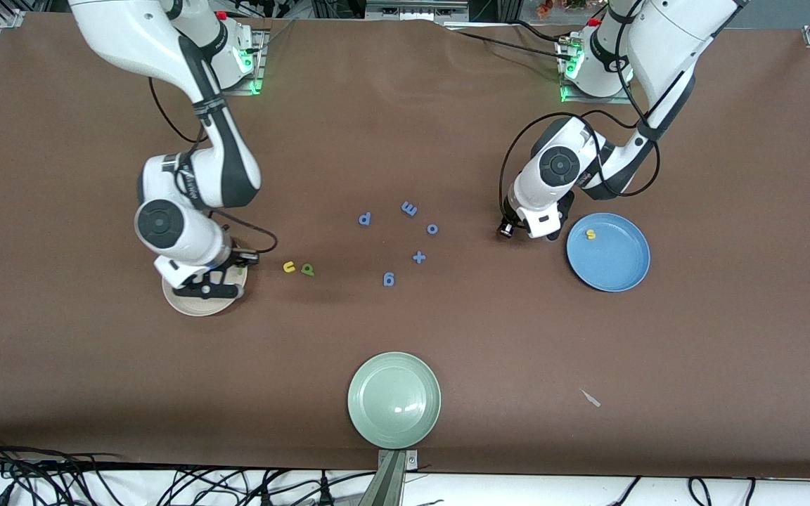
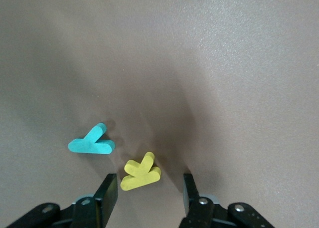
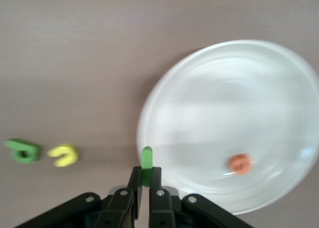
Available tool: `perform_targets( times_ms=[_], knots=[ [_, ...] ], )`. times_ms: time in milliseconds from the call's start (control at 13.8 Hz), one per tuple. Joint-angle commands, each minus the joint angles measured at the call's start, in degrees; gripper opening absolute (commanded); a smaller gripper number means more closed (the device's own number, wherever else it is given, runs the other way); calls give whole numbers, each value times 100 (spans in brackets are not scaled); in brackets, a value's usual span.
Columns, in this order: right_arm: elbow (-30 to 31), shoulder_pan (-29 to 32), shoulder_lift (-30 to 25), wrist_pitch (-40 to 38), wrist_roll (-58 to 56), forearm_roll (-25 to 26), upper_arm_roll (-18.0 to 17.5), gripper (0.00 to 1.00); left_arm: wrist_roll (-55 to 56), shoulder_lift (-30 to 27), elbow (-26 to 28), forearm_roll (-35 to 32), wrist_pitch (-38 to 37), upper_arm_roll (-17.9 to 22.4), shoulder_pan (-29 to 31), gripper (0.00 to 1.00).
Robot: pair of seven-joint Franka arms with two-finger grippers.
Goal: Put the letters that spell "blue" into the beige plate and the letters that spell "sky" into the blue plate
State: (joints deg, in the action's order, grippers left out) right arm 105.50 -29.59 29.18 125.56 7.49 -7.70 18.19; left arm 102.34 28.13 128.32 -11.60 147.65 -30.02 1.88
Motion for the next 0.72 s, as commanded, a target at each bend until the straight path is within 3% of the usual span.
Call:
perform_targets(
  times_ms=[0, 72, 145, 362, 651],
  knots=[
    [120, 76, -53, -58, -503, -109, 158, 19, 198, -212, 185, -167, -61, 5, 58, 60],
    [120, 77, -53, -58, -494, -152, 158, 38, 259, -229, 176, -167, -131, 5, 93, 61],
    [120, 77, -61, -66, -459, -231, 149, 50, 286, -264, 176, -167, -175, 5, 120, 61],
    [94, 42, -70, -93, -267, -302, 71, 56, 471, -265, 176, -167, -184, 5, 120, 61],
    [50, 15, -9, 82, 498, -643, -491, 60, 655, -247, 176, -167, -184, 5, 102, 56]
  ],
)
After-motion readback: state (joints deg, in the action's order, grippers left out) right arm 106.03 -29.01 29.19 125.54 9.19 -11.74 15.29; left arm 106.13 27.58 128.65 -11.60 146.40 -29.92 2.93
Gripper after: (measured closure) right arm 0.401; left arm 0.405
